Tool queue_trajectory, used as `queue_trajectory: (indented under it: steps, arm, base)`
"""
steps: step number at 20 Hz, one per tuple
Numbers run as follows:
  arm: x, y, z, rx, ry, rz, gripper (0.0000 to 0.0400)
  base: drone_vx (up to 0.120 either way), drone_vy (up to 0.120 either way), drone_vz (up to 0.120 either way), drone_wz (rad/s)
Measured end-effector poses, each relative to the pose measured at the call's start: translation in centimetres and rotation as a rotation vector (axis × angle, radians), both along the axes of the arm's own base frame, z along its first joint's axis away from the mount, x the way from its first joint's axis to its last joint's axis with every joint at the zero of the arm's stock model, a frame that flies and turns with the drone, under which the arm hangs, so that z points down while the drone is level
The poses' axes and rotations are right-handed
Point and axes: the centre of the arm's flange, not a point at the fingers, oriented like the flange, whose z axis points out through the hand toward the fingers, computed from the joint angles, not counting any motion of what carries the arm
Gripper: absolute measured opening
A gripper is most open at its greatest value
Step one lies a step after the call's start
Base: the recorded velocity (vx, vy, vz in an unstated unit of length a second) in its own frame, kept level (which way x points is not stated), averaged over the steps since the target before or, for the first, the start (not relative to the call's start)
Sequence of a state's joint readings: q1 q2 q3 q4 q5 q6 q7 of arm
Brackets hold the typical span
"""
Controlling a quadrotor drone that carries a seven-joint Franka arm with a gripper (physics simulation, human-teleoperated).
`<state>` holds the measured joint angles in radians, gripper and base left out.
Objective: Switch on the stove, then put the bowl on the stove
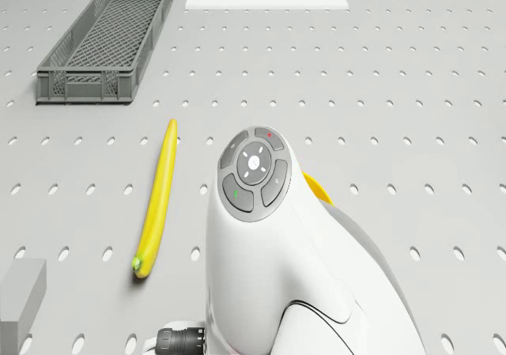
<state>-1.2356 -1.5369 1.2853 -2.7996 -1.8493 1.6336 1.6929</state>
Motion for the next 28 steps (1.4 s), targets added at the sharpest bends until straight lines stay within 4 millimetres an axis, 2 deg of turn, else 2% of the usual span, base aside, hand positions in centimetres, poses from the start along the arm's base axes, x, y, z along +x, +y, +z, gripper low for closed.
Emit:
queue_trajectory:
  steps: [28]
  arm:
    - [0.00, 0.00, 0.00, 0.000, 0.000, 0.000, 0.0400]
  base:
    - [0.120, 0.007, 0.000, 0.000]
